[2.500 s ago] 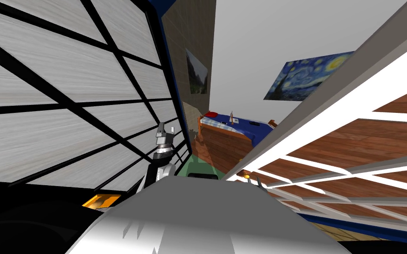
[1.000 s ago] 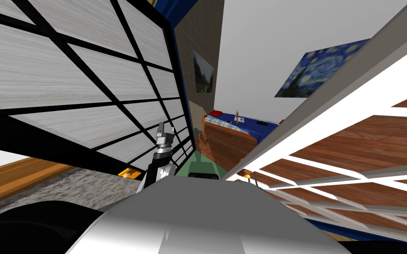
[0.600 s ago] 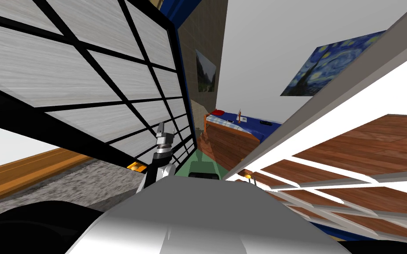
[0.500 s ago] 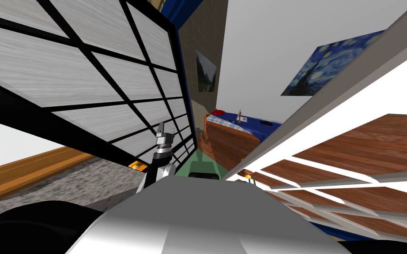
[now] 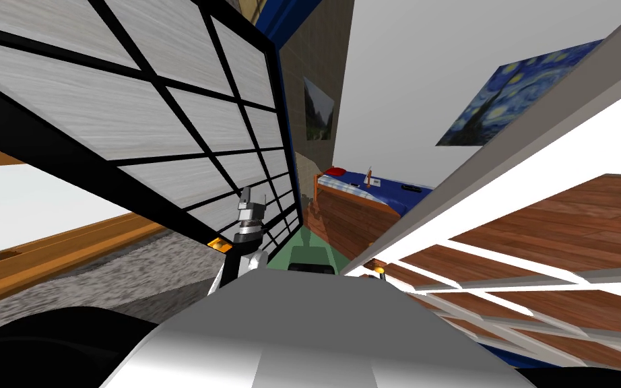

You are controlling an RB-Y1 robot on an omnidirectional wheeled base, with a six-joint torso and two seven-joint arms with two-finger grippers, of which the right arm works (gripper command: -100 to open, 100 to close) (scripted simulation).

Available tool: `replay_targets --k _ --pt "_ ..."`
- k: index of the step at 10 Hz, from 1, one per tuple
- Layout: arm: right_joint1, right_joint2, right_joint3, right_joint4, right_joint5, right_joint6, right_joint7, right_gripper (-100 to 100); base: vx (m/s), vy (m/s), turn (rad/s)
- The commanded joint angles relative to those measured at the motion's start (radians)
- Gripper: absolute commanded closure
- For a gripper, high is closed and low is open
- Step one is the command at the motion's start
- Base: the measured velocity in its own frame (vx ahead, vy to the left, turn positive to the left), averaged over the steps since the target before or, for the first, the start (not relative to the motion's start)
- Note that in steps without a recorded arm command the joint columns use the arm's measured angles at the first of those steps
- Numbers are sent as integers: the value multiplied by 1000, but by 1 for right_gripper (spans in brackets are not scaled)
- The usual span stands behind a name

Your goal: Pull the door open

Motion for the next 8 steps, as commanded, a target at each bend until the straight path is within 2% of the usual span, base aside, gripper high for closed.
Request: replay_targets --k 1,3,6,8 --pt "-12 8 17 -19 3 -16 -28 -100 -44 6 57" --pt "-12 19 20 -28 -14 -9 -80 -100 -56 -11 65" --pt "-11 24 22 -32 -21 -6 -104 -100 -43 -1 31" --pt "-11 32 24 -40 -34 0 -146 -100 -46 -2 57"
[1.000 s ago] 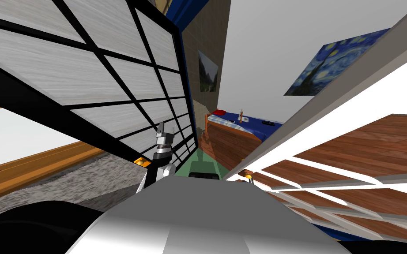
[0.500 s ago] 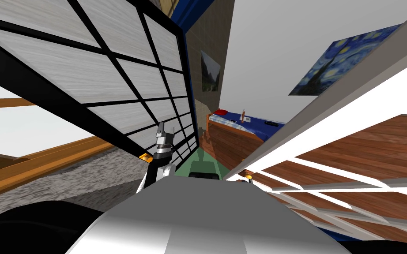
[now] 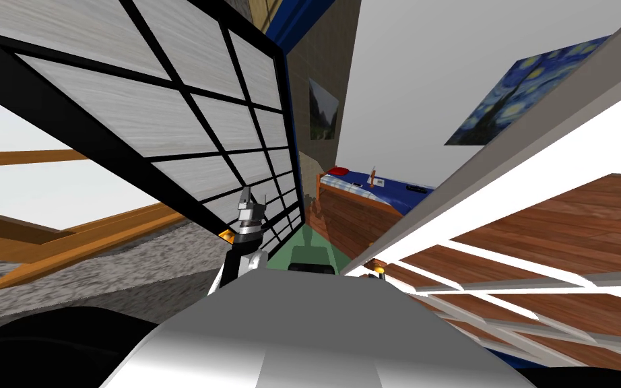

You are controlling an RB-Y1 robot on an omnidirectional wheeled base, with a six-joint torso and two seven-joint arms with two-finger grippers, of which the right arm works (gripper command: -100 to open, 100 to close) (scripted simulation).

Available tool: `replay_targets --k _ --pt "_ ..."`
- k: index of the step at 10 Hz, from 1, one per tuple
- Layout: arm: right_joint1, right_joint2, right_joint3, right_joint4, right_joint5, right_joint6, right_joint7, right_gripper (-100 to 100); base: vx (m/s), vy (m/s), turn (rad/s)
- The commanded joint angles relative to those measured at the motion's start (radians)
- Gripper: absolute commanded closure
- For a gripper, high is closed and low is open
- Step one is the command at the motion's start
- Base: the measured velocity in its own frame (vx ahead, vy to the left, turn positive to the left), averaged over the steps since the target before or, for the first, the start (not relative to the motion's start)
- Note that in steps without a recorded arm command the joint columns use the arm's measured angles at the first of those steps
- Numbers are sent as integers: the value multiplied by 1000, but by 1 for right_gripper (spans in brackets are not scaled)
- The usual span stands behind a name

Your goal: Pull the door open

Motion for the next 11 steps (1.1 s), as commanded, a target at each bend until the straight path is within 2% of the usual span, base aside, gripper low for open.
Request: replay_targets --k 1,3,7,8,9,11 --pt "-15 14 19 -19 2 -17 -30 -100 -60 -1 47" --pt "-14 24 21 -26 -11 -12 -70 -100 -54 -13 67" --pt "-14 24 21 -26 -11 -12 -70 -100 -11 2 -4" --pt "5 14 6 -8 -21 5 -74 -100 2 -24 -36" --pt "42 -7 -2 -40 -32 33 -91 -100 37 -3 -9" --pt "66 -16 -3 -65 -37 46 -104 -100 54 47 5"
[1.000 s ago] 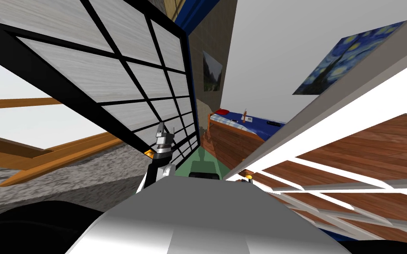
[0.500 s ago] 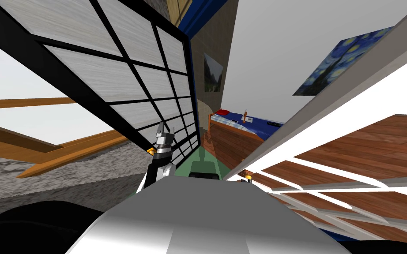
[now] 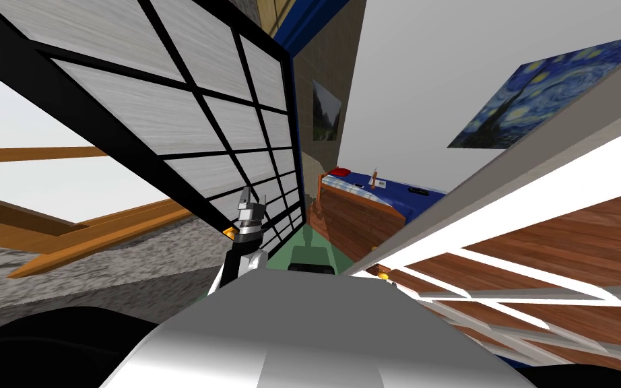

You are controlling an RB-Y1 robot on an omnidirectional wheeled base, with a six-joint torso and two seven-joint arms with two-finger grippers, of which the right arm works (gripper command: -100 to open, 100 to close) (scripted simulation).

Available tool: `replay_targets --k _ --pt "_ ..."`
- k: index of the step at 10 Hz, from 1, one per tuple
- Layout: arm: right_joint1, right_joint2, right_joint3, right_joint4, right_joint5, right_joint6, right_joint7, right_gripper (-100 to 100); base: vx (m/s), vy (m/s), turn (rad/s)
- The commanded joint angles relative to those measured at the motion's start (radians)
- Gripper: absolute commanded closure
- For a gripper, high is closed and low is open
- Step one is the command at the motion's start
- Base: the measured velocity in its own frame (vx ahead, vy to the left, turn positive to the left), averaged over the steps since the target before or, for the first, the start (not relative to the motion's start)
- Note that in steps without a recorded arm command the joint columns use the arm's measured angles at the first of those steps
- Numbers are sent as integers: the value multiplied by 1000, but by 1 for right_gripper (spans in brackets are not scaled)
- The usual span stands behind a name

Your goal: Pull the door open

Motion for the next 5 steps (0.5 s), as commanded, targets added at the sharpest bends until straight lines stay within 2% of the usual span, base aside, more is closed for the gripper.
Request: replay_targets --k 1,3,4,5 --pt "14 -8 8 -36 -1 0 -21 -100 76 35 25" --pt "37 -14 7 -61 -6 14 -33 -100 59 26 25" --pt "37 -14 7 -61 -6 14 -33 -100 25 10 13" --pt "56 -17 5 -82 -11 25 -43 -100 37 5 19"
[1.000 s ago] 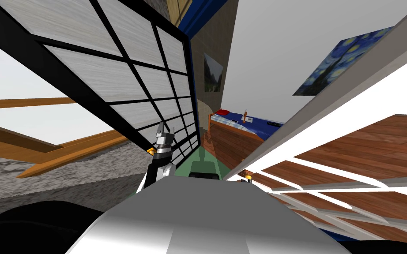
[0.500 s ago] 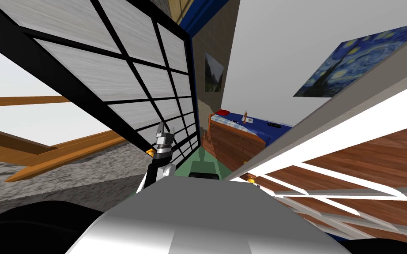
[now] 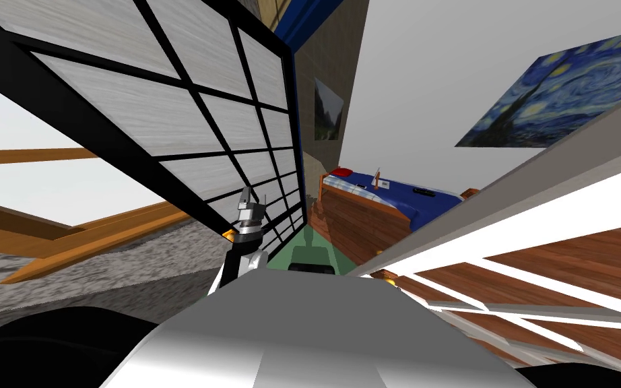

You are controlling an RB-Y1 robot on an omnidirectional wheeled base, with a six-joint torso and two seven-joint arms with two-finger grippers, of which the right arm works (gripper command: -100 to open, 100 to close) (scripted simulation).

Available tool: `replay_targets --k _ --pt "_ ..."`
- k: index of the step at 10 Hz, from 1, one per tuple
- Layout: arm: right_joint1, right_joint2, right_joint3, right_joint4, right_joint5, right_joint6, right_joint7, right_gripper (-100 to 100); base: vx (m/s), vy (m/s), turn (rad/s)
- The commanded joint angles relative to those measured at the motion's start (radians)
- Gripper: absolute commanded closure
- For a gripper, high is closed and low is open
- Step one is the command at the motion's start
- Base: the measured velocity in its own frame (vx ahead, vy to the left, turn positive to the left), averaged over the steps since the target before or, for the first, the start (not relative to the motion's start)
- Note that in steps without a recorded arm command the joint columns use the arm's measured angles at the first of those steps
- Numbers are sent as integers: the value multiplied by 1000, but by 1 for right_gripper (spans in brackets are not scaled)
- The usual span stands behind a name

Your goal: Pull the door open

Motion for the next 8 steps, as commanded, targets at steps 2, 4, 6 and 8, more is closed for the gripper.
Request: replay_targets --k 2,4,6,8 --pt "8 0 6 -42 0 -5 -13 -100 44 11 6" --pt "19 -2 0 -16 -4 9 -11 100 5 -22 -8" --pt "19 -2 0 -16 -4 9 -11 100 -5 10 -1" --pt "19 -2 0 -16 -4 9 -11 100 0 0 0"
